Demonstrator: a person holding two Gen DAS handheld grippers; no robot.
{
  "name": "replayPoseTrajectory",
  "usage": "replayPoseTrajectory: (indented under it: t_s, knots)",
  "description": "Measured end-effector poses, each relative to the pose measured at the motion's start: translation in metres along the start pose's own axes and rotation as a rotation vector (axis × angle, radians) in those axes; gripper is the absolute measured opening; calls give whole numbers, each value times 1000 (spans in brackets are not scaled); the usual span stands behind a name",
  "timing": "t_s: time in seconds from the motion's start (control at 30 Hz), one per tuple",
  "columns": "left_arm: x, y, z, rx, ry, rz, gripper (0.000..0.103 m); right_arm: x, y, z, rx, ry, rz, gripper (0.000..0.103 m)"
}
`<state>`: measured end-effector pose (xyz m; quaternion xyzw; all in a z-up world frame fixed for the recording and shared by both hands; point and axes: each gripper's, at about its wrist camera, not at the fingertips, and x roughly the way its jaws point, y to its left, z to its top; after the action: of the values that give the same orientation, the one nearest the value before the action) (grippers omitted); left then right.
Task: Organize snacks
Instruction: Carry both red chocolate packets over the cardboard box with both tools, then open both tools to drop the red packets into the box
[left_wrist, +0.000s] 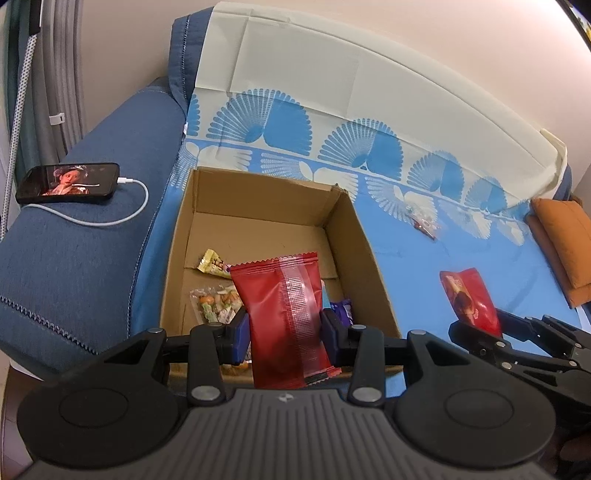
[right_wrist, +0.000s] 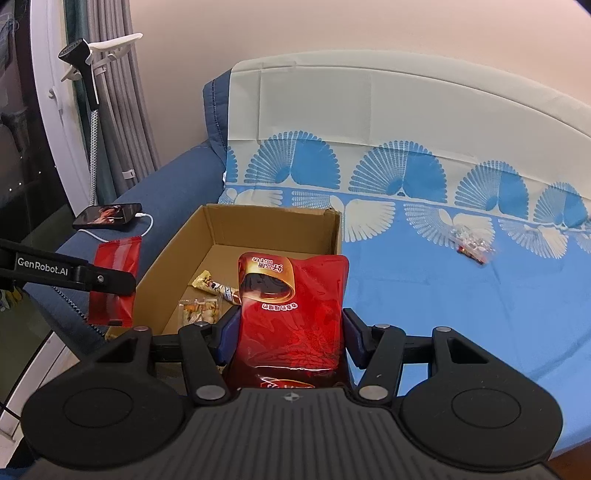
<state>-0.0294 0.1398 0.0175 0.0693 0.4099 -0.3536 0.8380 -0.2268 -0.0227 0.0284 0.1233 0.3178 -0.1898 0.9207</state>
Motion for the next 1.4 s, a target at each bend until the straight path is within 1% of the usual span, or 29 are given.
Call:
replayPoseTrajectory:
  t_s: [0.37,0.53,0.83,1.1,1.13,1.17,1.2,1.23,1.3,1.33,1.4]
  knots:
    - [46,14,21,8,38,32,44,56,7,15,2,58,12,60]
    - [76,19,31,17,67,41,44,82,10,21,2,77,25,60]
    - [129,27,48,20,109,55,44,136,11,30,13,120,18,60]
    - [167,31,53,59,141,102,46,174,6,32,28,154,3,62]
    - [170,32,54,65,143,106,50,177,6,32,30,157,2,65]
    - [173,32,54,68,140,122,57,180,5,32,31,159,1,69]
    - [174,33,54,72,135,147,85,182,5,32,33,159,1,77]
    - [173,33,55,76,125,168,103,182,4,33,38,156,-4,82]
    - [164,33,54,72,82,170,103,178,2,33,44,137,-14,89]
    - [161,34,54,68,81,161,103,176,1,33,47,128,-20,90]
    - [156,34,51,47,104,146,103,170,-1,33,54,122,-29,90]
